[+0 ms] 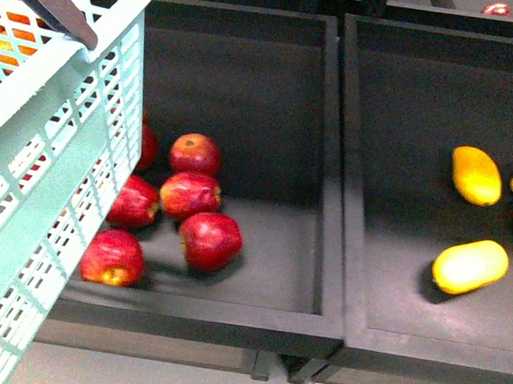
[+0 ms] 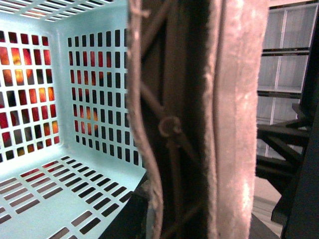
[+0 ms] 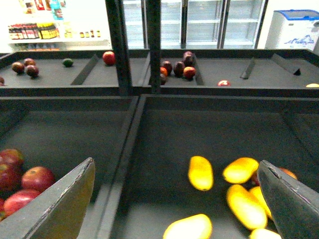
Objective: Pick mango and avocado into basket
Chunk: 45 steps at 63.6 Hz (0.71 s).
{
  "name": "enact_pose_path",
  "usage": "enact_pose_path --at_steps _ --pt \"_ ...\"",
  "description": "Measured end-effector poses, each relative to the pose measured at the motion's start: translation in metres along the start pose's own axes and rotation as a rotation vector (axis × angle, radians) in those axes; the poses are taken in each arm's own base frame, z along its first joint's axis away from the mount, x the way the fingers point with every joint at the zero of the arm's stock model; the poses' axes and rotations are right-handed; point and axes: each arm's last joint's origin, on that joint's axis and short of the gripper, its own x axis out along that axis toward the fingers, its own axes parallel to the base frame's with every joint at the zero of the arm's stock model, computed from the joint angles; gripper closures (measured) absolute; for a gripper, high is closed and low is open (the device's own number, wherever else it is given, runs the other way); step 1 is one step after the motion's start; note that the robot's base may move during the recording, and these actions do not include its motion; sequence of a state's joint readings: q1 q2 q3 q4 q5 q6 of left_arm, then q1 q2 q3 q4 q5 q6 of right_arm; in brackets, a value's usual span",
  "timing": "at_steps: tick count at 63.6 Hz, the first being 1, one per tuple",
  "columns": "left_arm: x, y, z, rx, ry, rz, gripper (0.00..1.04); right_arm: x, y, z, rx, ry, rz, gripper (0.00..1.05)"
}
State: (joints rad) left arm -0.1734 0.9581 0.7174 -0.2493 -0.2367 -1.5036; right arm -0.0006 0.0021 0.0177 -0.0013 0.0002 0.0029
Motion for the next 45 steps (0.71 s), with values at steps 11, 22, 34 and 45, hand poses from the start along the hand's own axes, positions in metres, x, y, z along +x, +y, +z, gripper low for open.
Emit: enact_pose_path --at_steps 11,22,34,45 --pt "0.000 0.000 0.000 0.001 -0.002 0.000 0.90 0.000 0.000 0.000 0.000 0.001 -0.002 0.09" --pt "0.000 0.000 0.001 0.004 -0.013 0.001 0.90 0.000 0.000 0.000 0.000 0.002 0.007 0.09" --pt "0.000 0.000 0.002 0.017 -0.029 0.002 0.90 0.000 0.000 0.000 0.000 0.003 0.005 0.09" --pt "0.025 -0.022 -0.027 0.453 0.355 -0.211 0.90 0.000 0.000 0.000 0.000 0.003 0.002 0.09"
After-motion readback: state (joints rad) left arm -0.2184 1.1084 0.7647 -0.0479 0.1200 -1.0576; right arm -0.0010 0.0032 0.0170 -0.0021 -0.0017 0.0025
